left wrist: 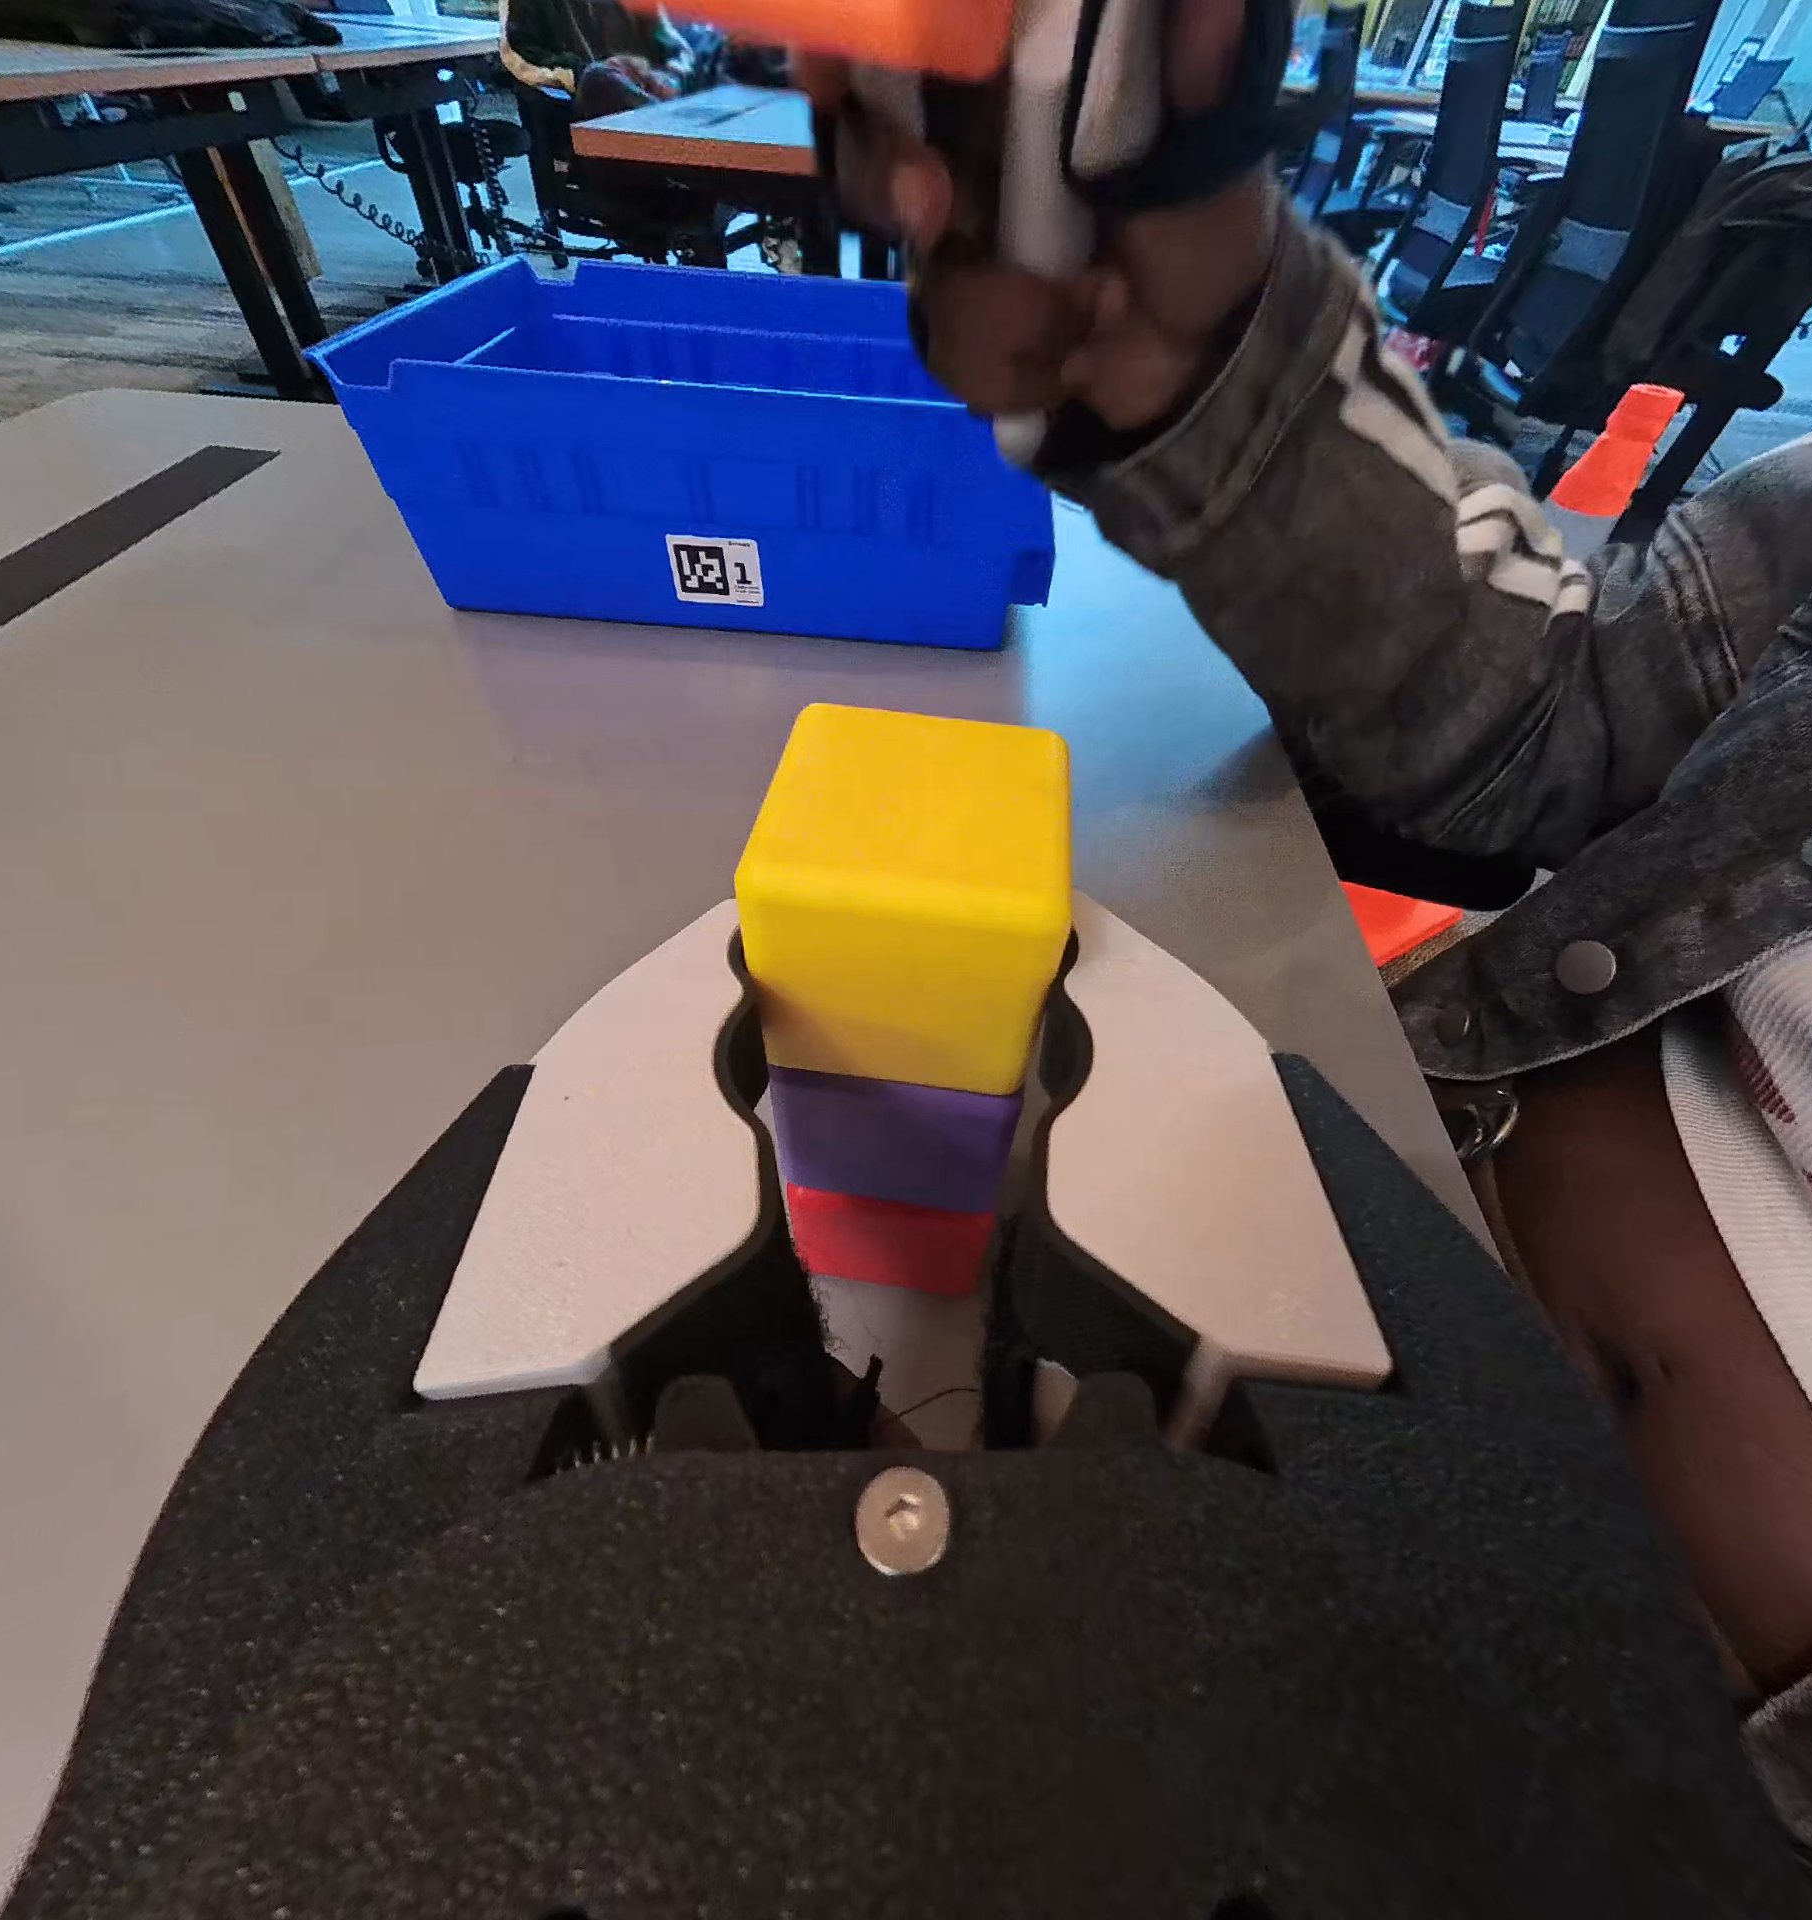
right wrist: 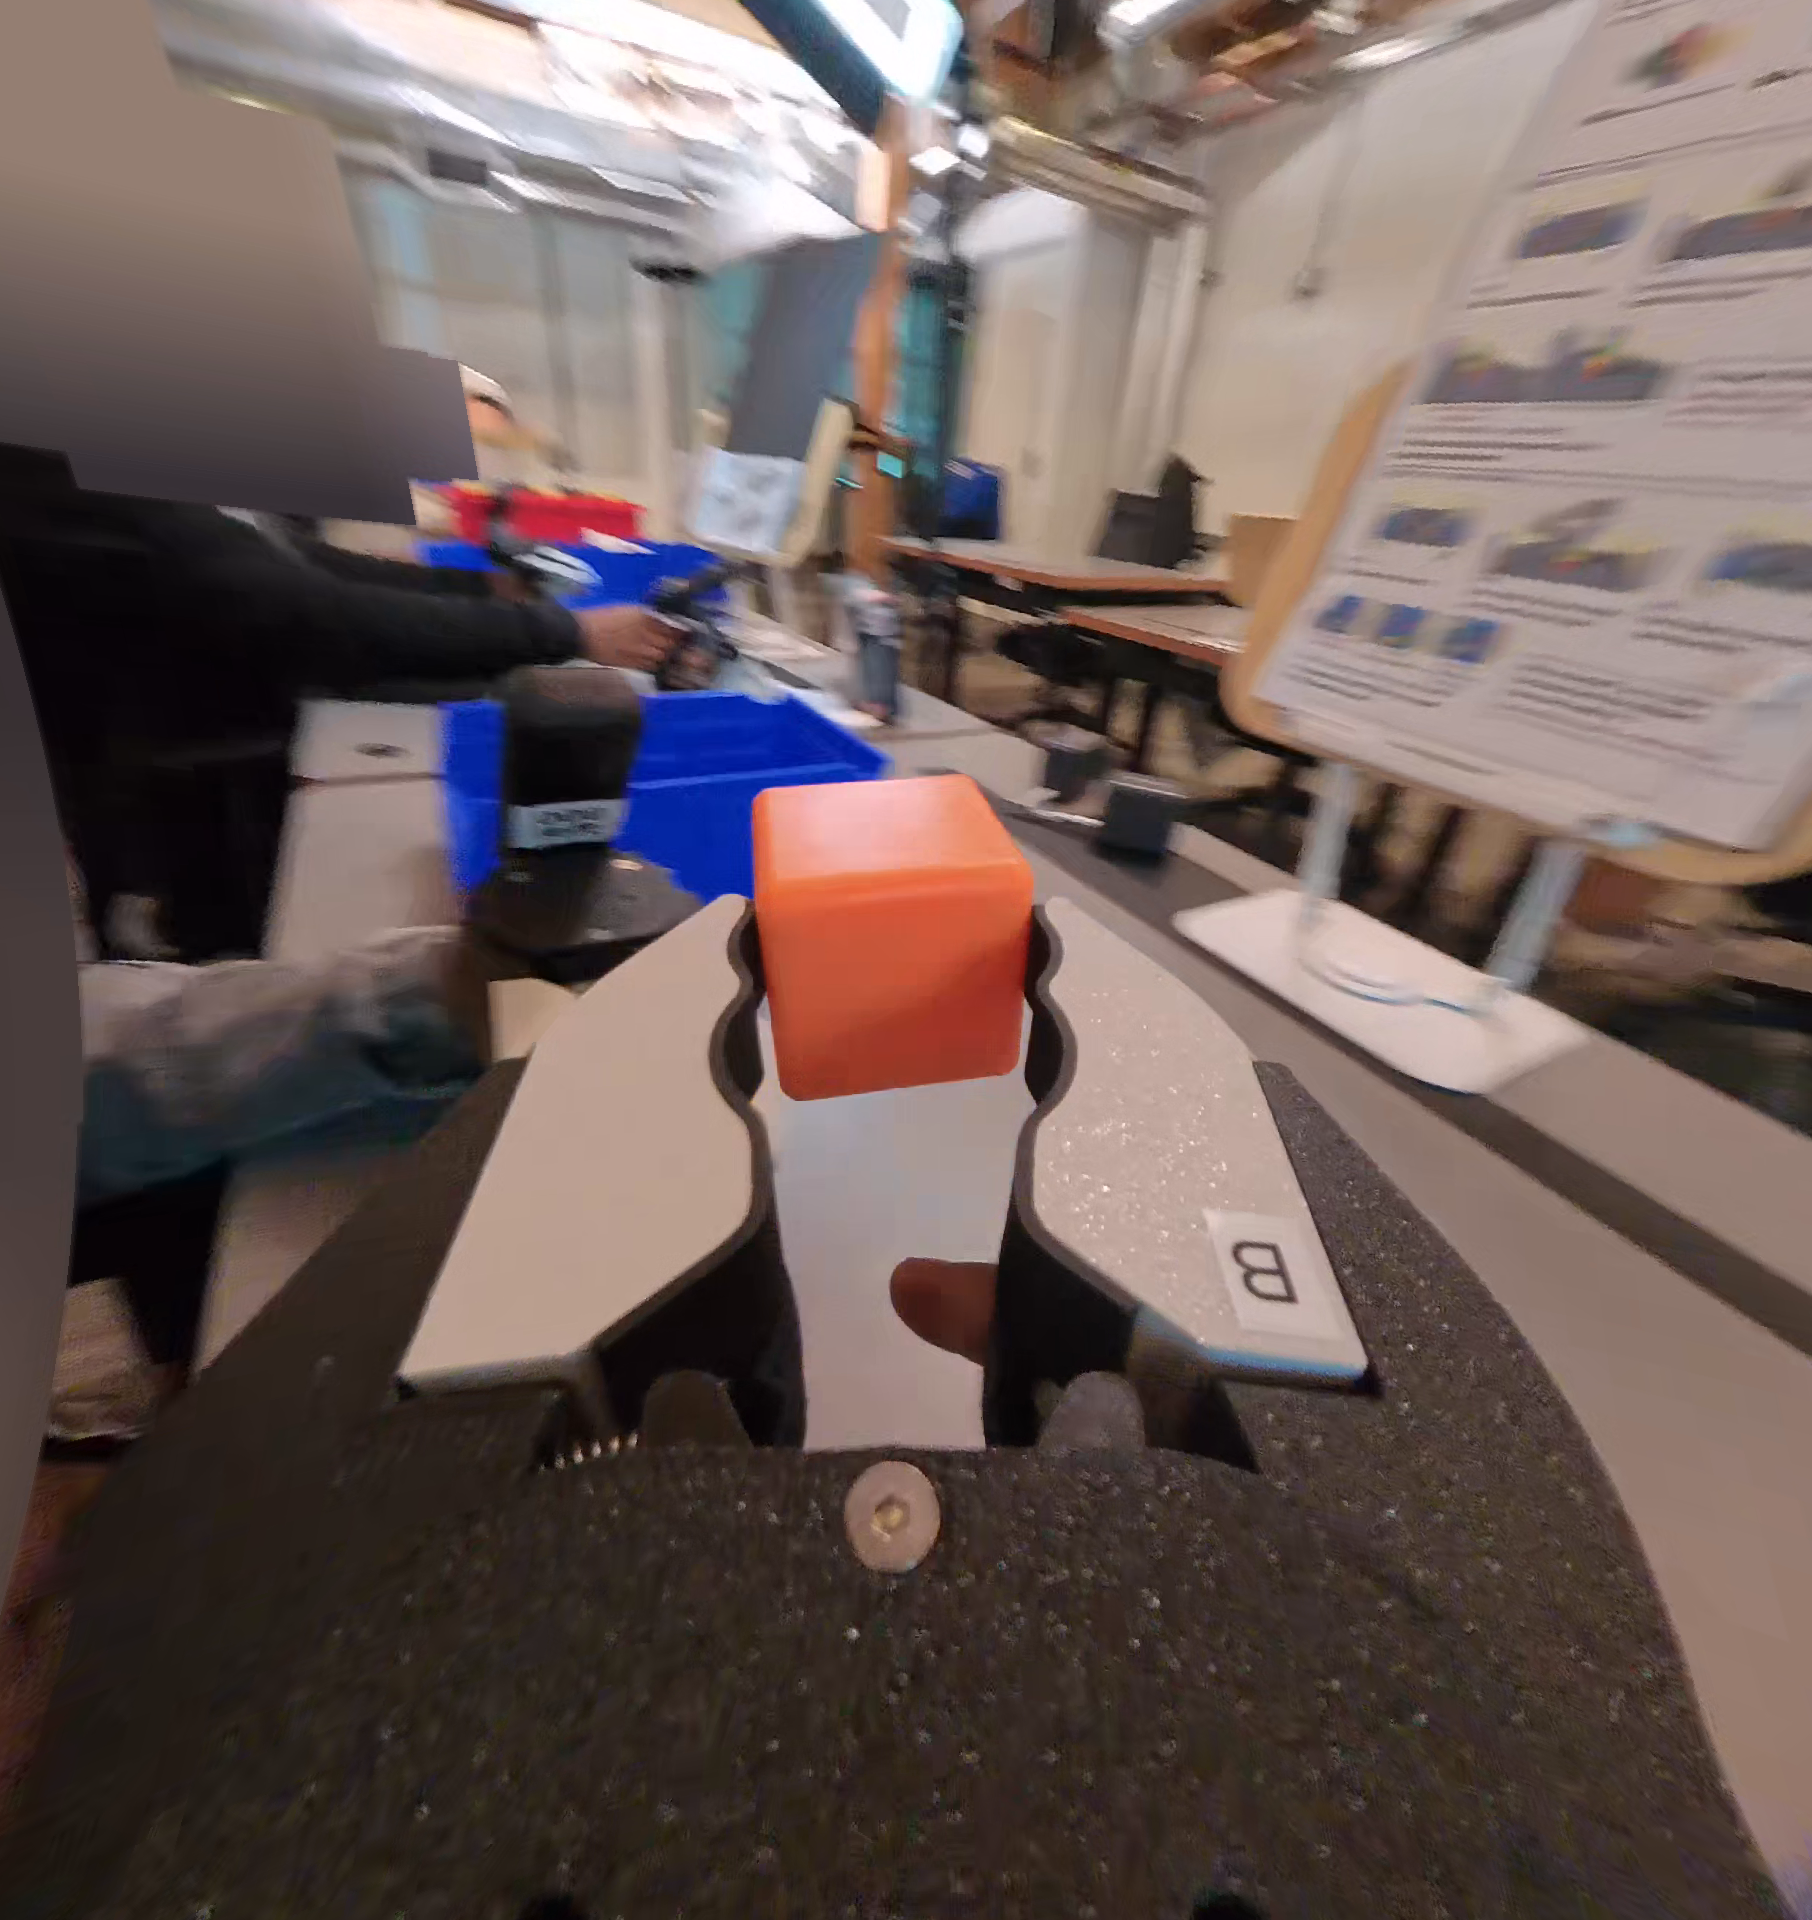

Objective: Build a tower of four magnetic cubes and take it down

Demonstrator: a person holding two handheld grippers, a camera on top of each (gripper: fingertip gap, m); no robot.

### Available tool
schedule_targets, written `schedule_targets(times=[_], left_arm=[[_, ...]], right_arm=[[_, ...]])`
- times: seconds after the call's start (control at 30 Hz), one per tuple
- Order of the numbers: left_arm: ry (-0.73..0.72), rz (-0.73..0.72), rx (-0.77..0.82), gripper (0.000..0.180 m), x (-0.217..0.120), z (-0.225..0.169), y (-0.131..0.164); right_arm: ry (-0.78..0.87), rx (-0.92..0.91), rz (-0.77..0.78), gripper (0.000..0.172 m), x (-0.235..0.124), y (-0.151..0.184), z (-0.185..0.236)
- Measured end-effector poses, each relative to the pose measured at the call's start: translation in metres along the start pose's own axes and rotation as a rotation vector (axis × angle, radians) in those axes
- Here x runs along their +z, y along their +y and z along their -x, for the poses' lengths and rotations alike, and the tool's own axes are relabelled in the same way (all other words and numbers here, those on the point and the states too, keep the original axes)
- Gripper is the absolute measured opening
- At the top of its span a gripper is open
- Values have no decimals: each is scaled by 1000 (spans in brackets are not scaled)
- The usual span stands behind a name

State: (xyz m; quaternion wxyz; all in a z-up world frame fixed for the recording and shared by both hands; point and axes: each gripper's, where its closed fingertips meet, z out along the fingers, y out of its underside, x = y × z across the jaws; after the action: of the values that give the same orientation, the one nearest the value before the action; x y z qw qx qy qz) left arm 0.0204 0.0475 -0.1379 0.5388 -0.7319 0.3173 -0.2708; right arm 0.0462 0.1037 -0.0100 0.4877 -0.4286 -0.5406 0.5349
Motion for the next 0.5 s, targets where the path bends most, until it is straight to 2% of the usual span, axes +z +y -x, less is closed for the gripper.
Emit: schedule_targets(times=[0.1,0.17,0.23,0.3,0.4,0.5], left_arm=[[8,-7,-10,51,0,0,0],[8,-2,-13,52,0,0,0],[-1,14,-2,72,0,0,1],[-12,3,24,86,0,-1,-3],[-23,-27,50,90,-3,-1,-9],[-41,-56,45,91,-6,2,-13]], right_arm=[[272,-85,142,48,-38,-19,-43],[412,-70,309,48,-66,-20,-77],[535,-8,482,49,-94,-10,-114],[617,98,656,48,-118,13,-148],[721,239,906,48,-145,66,-192],[741,375,1095,48,-157,121,-219]])
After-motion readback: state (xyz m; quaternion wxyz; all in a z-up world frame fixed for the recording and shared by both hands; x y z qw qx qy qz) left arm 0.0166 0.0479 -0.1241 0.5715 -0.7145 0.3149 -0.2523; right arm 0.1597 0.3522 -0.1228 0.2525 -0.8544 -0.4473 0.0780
